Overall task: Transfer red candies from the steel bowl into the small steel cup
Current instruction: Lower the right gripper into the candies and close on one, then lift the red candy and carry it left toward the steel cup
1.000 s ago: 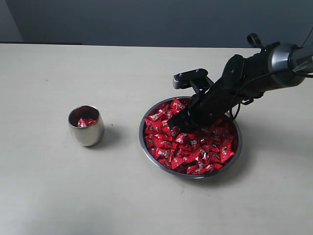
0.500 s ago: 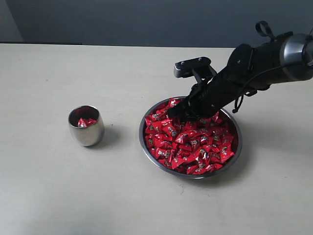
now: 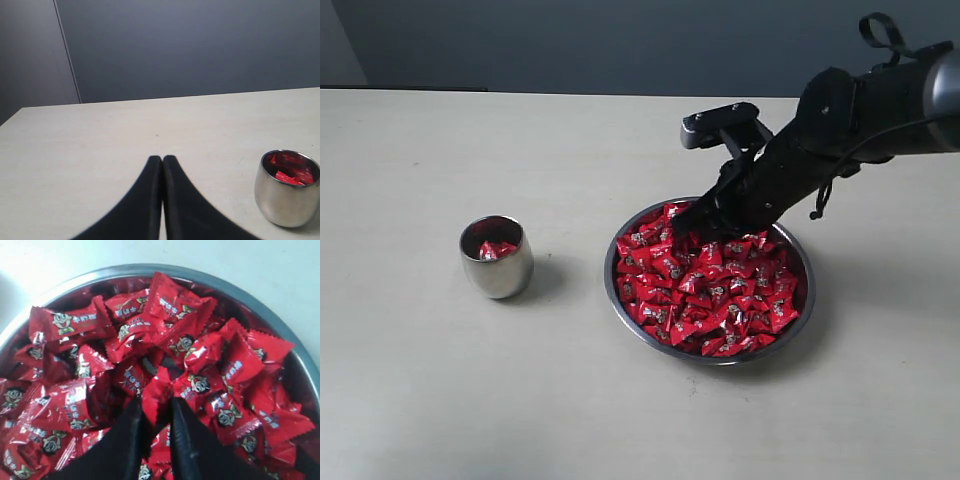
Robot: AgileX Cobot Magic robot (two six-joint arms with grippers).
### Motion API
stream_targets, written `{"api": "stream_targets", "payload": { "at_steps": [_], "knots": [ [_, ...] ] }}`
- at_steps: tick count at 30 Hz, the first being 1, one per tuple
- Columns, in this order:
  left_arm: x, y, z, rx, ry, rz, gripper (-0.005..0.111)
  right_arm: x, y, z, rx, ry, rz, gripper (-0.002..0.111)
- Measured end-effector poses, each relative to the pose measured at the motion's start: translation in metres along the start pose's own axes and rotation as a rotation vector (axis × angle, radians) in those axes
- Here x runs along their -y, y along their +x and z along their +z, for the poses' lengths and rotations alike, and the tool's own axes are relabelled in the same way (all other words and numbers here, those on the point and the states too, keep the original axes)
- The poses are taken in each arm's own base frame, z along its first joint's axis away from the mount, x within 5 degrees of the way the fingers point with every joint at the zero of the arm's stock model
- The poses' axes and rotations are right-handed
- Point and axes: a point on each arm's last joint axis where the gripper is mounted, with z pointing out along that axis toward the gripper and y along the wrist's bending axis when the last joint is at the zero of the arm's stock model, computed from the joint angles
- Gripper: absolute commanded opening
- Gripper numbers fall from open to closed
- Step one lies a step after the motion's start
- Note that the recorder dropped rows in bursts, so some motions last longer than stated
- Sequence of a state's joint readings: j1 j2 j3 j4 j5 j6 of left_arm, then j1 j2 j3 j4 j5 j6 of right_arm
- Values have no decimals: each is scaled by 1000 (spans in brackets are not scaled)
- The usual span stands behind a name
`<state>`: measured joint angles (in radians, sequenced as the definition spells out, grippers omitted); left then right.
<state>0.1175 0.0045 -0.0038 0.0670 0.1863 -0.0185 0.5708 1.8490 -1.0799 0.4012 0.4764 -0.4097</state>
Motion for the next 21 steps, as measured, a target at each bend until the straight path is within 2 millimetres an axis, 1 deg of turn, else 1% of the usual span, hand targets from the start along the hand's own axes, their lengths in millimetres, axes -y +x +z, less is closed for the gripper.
{"api": "stream_targets", "payload": {
  "at_steps": [5,9,12,15,17,21],
  "knots": [
    [0,0,0,0,0,0,0,-2,0,-21,55,17,19,-1],
    [0,0,0,0,0,0,0,-3,16,-31,124,42,56,-1],
    [0,0,0,0,0,0,0,-2,32,-33,146,58,80,-1],
    [0,0,0,0,0,0,0,-3,43,-34,146,56,98,-1],
    [0,0,0,0,0,0,0,-4,45,-35,150,48,114,-1],
    [0,0,0,0,0,0,0,-6,42,-37,183,26,112,-1]
  ]
}}
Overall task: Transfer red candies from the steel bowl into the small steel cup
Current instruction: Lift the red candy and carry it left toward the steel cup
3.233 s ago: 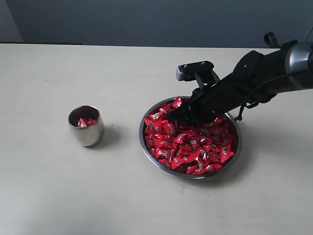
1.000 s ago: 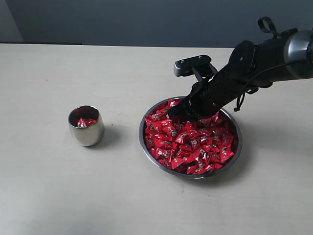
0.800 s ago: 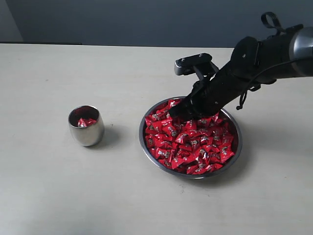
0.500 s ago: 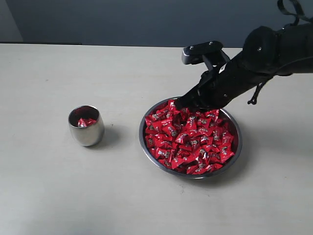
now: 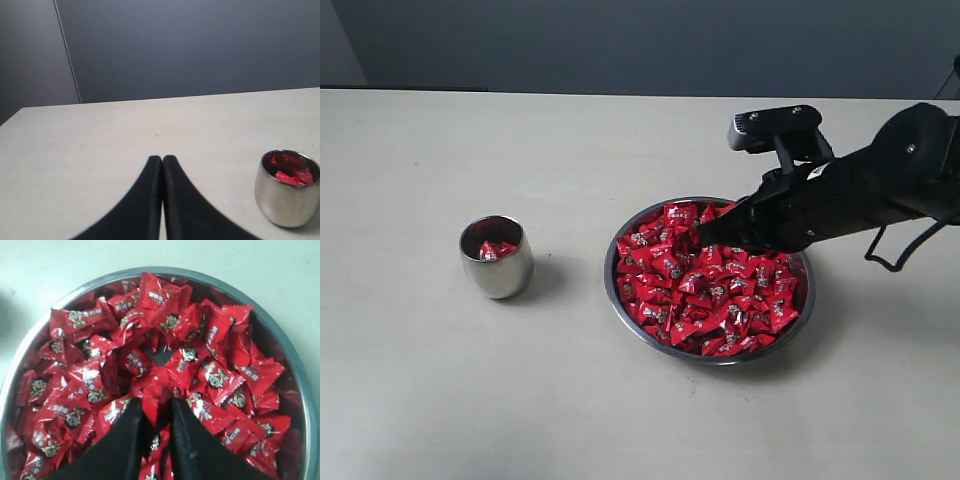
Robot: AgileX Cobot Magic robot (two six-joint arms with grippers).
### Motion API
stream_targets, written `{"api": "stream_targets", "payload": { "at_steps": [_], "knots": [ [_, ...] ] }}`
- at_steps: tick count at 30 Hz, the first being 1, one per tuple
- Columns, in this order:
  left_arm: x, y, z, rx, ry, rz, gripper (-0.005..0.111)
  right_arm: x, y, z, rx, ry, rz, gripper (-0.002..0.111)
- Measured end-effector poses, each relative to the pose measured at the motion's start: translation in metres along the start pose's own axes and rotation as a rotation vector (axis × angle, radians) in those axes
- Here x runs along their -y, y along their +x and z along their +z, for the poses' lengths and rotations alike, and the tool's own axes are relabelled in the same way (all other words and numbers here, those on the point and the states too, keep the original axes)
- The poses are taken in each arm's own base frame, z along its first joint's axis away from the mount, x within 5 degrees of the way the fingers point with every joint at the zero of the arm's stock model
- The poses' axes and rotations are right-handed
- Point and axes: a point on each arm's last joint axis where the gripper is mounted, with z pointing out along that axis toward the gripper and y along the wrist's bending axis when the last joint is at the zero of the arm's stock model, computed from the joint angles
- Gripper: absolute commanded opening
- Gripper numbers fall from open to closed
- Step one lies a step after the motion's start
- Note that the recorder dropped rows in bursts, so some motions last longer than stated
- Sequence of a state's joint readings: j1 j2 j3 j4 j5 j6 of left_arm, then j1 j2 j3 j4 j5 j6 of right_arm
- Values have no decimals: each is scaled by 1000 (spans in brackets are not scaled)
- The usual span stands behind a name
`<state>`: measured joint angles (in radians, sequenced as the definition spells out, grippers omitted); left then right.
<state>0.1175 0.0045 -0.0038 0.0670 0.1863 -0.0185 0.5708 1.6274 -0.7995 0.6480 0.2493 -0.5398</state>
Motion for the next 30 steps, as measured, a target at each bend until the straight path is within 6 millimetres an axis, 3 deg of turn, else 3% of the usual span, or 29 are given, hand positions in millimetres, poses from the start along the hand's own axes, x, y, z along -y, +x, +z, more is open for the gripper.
{"api": "stream_targets", "payload": {
  "at_steps": [6,23,30],
  "knots": [
    [0,0,0,0,0,0,0,-4,-7,2,55,-45,-63,-1],
    [0,0,0,0,0,0,0,-29,-52,45,144,-364,-170,-1],
    [0,0,0,0,0,0,0,-42,-71,54,177,-448,-212,-1]
  ]
}}
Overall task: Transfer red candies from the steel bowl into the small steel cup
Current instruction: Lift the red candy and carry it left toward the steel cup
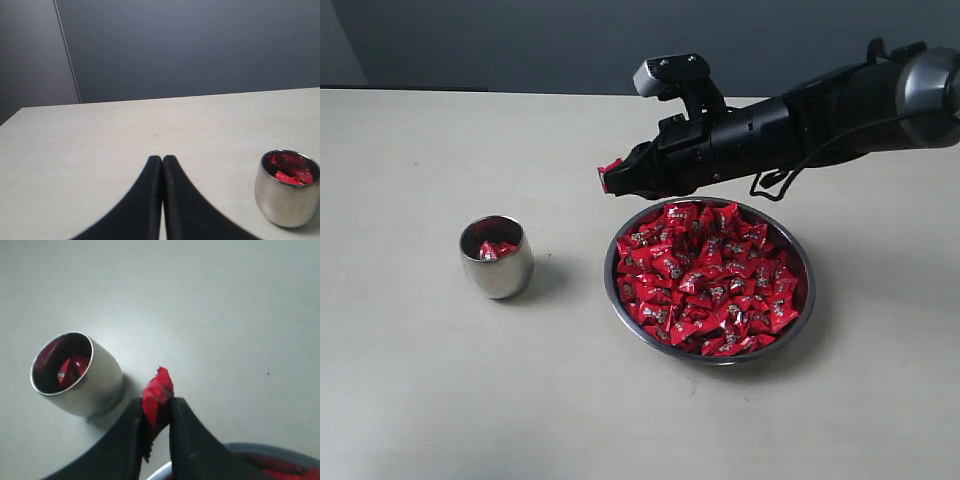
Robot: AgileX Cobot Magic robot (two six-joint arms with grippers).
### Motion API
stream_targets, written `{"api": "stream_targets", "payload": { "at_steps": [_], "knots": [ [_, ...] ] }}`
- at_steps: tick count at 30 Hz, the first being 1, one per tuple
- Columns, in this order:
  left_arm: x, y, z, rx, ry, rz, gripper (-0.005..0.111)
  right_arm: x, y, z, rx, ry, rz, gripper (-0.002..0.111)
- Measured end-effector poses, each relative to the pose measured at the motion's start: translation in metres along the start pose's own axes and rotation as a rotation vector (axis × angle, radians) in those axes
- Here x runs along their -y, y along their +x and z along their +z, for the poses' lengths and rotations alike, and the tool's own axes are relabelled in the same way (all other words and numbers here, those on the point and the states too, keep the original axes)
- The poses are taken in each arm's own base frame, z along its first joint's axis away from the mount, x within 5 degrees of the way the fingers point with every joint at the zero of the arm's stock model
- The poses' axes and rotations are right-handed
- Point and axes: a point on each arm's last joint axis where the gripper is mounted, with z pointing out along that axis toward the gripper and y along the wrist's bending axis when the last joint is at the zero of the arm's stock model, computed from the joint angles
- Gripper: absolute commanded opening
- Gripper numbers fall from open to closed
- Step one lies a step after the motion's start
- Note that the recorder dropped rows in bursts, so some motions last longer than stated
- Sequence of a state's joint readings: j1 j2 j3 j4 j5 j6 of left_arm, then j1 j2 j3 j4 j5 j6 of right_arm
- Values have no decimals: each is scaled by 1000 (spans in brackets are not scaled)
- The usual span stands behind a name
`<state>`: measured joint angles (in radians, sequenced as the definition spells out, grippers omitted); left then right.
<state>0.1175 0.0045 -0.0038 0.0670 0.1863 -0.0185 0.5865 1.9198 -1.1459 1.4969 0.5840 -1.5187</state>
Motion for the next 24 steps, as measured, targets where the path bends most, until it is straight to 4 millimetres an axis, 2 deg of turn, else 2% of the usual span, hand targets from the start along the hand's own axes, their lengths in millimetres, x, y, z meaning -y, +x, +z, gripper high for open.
{"api": "stream_targets", "payload": {
  "at_steps": [12,20,24],
  "knots": [
    [0,0,0,0,0,0,0,-34,-11,38,-15,-103,-102,-1],
    [0,0,0,0,0,0,0,-58,-29,49,15,-153,-176,-1],
    [0,0,0,0,0,0,0,-62,-27,62,3,-176,-165,-1]
  ]
}}
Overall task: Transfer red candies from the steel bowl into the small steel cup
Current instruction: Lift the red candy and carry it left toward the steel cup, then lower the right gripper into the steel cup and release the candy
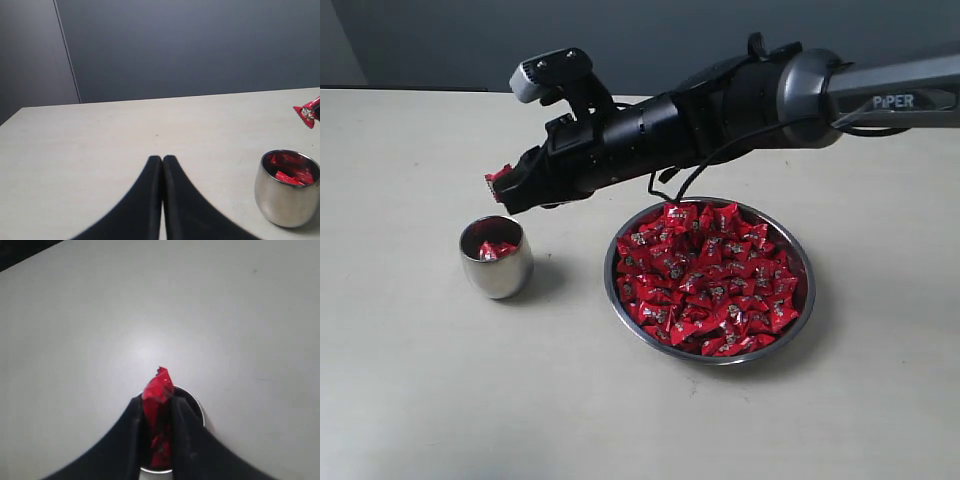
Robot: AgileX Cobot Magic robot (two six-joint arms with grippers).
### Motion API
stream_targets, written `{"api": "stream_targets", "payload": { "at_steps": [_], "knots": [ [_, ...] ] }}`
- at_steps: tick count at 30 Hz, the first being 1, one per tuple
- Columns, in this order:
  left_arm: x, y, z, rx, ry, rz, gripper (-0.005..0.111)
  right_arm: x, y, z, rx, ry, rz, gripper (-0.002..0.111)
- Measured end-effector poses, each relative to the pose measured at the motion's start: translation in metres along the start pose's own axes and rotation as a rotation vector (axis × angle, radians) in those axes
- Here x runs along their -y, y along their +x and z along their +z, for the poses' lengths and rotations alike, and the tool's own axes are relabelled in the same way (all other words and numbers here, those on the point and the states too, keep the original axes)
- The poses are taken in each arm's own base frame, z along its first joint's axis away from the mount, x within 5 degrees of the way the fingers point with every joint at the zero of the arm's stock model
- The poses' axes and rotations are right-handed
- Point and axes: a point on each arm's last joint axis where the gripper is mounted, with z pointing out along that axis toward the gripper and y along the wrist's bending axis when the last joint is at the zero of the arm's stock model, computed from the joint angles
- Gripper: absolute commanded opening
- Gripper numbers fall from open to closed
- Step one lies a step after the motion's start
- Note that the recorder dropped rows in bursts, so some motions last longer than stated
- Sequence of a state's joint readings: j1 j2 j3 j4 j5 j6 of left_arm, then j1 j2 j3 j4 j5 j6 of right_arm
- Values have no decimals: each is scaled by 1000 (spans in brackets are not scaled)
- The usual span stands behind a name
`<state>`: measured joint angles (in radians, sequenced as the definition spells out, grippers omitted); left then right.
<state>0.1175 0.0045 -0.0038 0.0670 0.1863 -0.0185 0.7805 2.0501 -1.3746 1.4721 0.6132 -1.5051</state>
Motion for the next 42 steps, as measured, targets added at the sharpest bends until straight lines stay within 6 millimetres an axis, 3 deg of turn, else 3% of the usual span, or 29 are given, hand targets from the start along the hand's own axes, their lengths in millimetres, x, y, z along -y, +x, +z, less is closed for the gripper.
{"api": "stream_targets", "payload": {
  "at_steps": [7,24,30,42],
  "knots": [
    [0,0,0,0,0,0,0,-5,10,22,-48,-31,8,-1],
    [0,0,0,0,0,0,0,-3,18,28,-100,19,47,-1],
    [0,0,0,0,0,0,0,-1,23,33,-115,9,77,30],
    [0,0,0,0,0,0,0,-1,23,33,-115,11,81,30]
  ]
}}
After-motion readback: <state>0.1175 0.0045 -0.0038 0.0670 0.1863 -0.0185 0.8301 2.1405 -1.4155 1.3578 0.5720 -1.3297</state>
